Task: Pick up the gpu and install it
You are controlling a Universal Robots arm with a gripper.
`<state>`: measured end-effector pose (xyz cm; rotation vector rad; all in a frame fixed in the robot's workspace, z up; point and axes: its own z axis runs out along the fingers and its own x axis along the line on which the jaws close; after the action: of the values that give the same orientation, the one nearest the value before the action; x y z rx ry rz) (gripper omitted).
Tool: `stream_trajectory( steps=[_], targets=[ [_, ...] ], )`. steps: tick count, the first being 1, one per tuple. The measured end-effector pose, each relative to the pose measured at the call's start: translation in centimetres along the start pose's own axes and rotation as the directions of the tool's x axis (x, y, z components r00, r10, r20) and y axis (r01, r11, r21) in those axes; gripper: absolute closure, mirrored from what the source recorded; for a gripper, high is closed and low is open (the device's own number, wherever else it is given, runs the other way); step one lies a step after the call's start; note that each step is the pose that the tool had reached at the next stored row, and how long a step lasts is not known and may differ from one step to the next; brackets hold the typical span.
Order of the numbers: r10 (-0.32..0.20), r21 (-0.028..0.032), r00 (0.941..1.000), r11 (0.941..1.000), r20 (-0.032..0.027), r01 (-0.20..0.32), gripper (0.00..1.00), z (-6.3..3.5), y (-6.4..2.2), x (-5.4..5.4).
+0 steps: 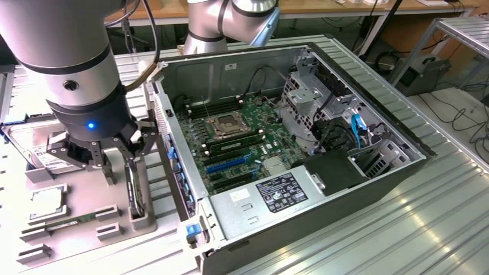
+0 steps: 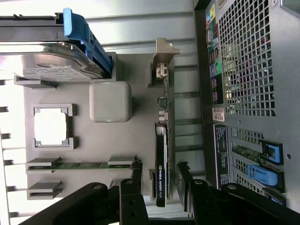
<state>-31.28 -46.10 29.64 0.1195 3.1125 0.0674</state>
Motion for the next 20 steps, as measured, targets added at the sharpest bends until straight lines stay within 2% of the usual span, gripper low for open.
stream_trajectory(
  steps=[20],
  targets=[
    [0.0,0.0,1.0,1.0,0.0,0.0,0.58,0.86,-0.04,-0.01]
  ],
)
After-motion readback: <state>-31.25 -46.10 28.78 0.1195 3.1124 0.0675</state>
